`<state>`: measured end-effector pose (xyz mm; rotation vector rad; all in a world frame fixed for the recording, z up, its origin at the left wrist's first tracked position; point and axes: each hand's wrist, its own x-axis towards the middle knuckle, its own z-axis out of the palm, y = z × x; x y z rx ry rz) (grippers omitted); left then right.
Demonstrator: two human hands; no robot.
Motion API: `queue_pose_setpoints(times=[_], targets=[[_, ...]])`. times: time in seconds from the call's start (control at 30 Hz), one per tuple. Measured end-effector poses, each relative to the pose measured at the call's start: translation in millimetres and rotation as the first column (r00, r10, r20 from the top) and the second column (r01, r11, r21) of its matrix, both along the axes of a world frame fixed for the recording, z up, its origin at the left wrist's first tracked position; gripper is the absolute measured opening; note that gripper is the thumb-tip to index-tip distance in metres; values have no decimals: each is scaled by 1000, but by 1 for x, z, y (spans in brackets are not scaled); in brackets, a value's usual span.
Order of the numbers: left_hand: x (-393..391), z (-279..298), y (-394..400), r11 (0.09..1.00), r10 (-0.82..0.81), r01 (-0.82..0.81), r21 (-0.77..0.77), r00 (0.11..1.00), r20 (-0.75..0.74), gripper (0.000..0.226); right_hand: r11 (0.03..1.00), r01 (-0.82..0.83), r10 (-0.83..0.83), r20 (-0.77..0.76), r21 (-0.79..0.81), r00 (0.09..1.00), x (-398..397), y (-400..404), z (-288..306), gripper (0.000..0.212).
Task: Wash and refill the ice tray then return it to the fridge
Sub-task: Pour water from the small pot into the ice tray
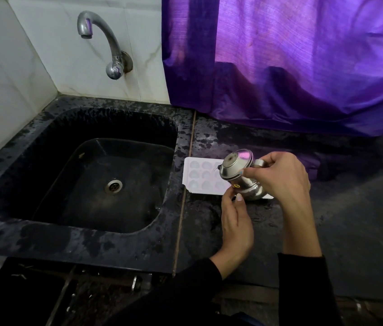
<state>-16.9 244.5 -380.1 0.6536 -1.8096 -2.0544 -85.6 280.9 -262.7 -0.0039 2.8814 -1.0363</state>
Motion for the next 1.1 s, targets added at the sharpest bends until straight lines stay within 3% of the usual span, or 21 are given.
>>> queue_pose_setpoints(times=[0.17, 0.33, 0.7, 1.1], targets=[[-1, -3, -2, 999, 48, -47, 4, 999, -25, 38, 993, 7, -7, 2, -115, 1000, -5, 4, -6, 33], [-1, -4, -7, 998, 59, -59, 12, 997, -53, 39, 991, 1, -1, -3, -133, 1000, -6, -2, -5, 33], [1, -5, -25, 1000, 31, -31, 7, 1000, 4, 37, 999, -44, 44, 20, 15, 999, 1, -32, 3, 29], [2, -7, -29, 1000, 27, -27, 0, 1000, 5, 33, 997, -48, 47, 32, 53, 998, 0, -38, 2, 26]])
